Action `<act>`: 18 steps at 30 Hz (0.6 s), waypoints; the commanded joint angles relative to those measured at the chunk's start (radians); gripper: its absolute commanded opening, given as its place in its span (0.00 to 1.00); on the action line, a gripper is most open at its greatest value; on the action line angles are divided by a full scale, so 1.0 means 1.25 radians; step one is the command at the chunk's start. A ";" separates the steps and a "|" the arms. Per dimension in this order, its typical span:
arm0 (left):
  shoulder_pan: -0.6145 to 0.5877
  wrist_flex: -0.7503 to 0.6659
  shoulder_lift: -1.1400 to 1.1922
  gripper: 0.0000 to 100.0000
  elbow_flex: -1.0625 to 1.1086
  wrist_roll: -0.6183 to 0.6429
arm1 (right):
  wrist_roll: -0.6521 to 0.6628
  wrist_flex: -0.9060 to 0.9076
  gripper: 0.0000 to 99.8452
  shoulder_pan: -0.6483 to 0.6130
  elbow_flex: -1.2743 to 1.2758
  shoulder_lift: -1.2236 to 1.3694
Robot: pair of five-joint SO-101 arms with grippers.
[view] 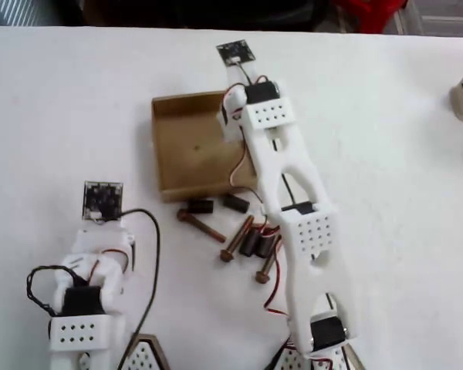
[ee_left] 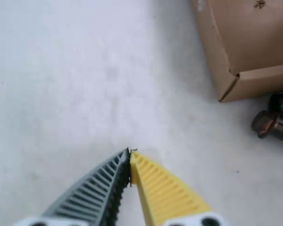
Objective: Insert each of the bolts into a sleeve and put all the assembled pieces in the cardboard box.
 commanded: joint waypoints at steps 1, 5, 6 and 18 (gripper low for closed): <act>-0.008 -0.004 -0.010 0.02 -0.006 -0.005 | 0.011 0.102 0.04 0.004 -0.133 -0.020; -0.008 -0.004 -0.010 0.02 -0.006 -0.005 | 0.011 0.236 0.03 0.003 -0.274 -0.020; -0.008 -0.004 -0.010 0.02 -0.006 -0.005 | 0.011 0.265 0.03 0.003 -0.302 -0.020; -0.008 -0.004 -0.010 0.02 -0.006 -0.005 | 0.011 0.273 0.02 0.029 -0.191 -0.174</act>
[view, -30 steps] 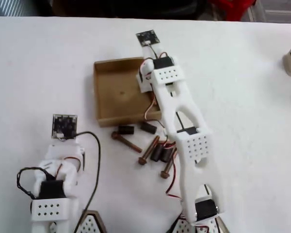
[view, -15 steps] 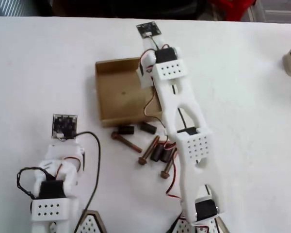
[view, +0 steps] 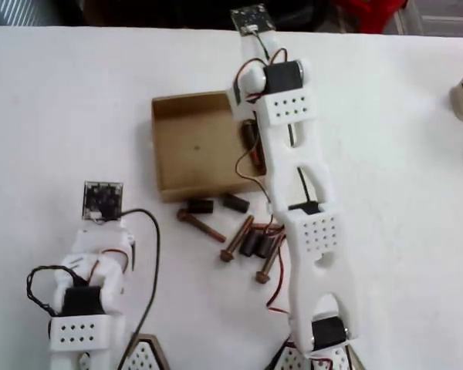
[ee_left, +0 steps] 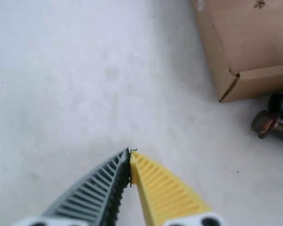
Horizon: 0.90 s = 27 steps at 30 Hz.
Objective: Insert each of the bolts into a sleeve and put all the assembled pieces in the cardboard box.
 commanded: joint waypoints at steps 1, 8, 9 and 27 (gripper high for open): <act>-0.008 -0.005 -0.010 0.02 -0.006 -0.005 | 0.011 0.041 0.02 0.002 0.103 -0.157; -0.008 -0.005 -0.010 0.02 -0.006 -0.005 | 0.011 0.039 0.02 -0.028 0.387 -0.361; -0.008 -0.005 -0.010 0.02 -0.006 -0.005 | 0.011 0.039 0.02 -0.031 0.425 -0.386; -0.009 -0.005 -0.010 0.02 -0.006 -0.005 | 0.151 -0.160 0.02 -0.175 1.162 -0.819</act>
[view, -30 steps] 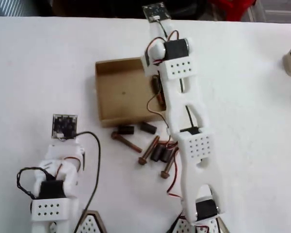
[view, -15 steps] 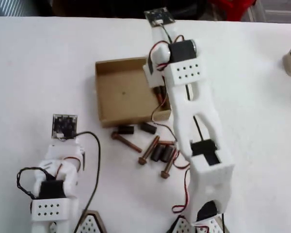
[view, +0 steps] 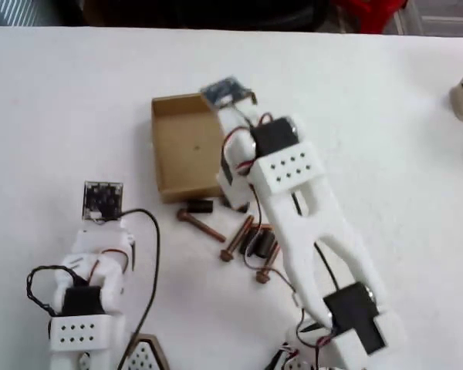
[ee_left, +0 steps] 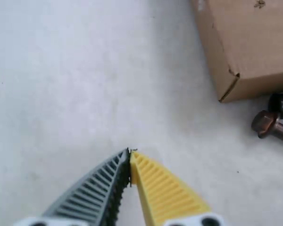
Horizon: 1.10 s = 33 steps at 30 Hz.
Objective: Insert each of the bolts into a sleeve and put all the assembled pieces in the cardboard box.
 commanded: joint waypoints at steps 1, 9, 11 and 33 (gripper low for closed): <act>-0.009 -0.005 -0.010 0.02 -0.006 -0.005 | 0.086 -0.085 0.02 -0.021 0.128 -0.088; -0.009 -0.005 -0.010 0.02 -0.006 -0.005 | 0.223 -0.317 0.02 -0.019 0.355 -0.110; -0.009 -0.004 -0.010 0.02 -0.006 -0.005 | 0.254 -0.359 0.02 -0.021 0.387 -0.110; -0.009 -0.004 -0.010 0.02 -0.006 -0.005 | 0.341 -0.570 0.09 -0.015 0.338 0.133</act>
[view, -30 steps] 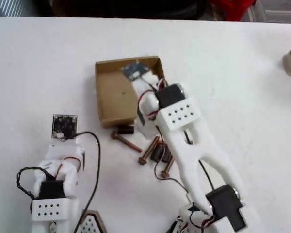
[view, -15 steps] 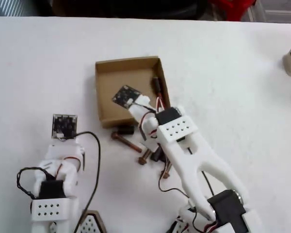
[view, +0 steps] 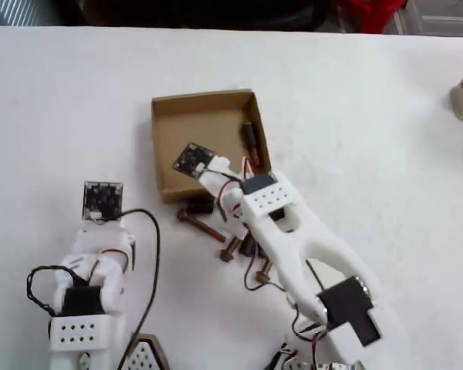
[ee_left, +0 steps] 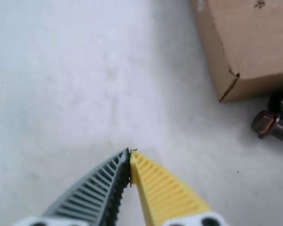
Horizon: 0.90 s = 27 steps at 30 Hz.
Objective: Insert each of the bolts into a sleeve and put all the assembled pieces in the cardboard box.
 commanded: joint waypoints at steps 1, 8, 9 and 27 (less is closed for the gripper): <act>-0.009 -0.004 -0.010 0.02 -0.006 -0.005 | 0.010 -0.012 0.09 -0.001 -0.079 0.061; -0.009 -0.004 -0.010 0.02 -0.006 -0.005 | 0.023 -0.013 0.09 0.001 -0.140 0.139; -0.009 -0.004 -0.010 0.02 -0.006 -0.005 | 0.045 -0.013 0.09 -0.001 -0.141 0.143; -0.009 -0.004 -0.010 0.02 -0.006 -0.006 | 0.214 0.018 0.17 -0.007 -0.141 0.034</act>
